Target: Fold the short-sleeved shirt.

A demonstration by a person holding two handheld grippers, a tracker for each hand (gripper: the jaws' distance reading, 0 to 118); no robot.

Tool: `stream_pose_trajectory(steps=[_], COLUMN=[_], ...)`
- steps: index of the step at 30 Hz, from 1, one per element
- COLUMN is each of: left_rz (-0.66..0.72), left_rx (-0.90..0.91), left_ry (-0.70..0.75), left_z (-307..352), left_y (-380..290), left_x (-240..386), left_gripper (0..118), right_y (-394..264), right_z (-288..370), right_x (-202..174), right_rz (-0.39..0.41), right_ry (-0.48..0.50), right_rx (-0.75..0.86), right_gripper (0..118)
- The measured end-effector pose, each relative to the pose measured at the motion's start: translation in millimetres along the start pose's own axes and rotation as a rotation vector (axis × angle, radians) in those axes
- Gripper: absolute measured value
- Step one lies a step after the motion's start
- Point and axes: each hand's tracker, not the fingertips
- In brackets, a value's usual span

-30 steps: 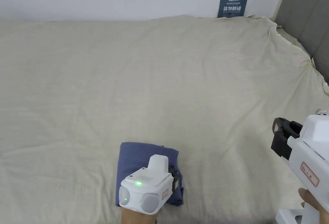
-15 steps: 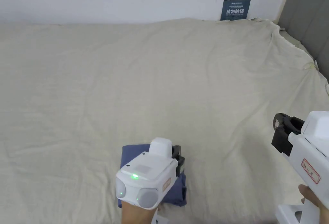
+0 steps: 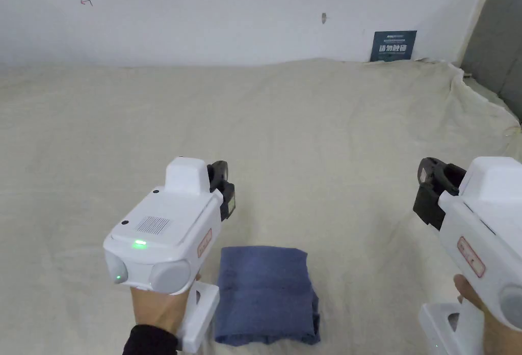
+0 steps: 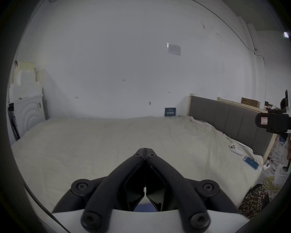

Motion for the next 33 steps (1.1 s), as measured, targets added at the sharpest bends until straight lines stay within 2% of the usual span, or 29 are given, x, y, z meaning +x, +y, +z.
stream_pose_trajectory(steps=[12,21,27,33], left_rz=[-0.02,0.007,0.022,0.034], left_rx=[0.098,0.091,0.053,0.004], left_ry=[0.187,0.223,0.221,0.22], left_z=[27.7,32.5,31.4,28.9], left_y=[11.7,6.9,-3.2,-17.4], left_x=[-50.6,-67.0,-72.2,-81.2], left_gripper=[0,0,0,0], right_y=[2.3,-8.5,-34.0,-89.8], right_z=[-4.7,-8.8,-29.7,-63.2], right_x=[-28.7,-36.2,-54.9,-84.5], right_rz=[0.033,0.018,0.015,0.018], right_ry=[0.02,0.038,0.085,0.126], right_rx=[0.066,0.058,-0.01,-0.127], right_gripper=[0,0,0,0])
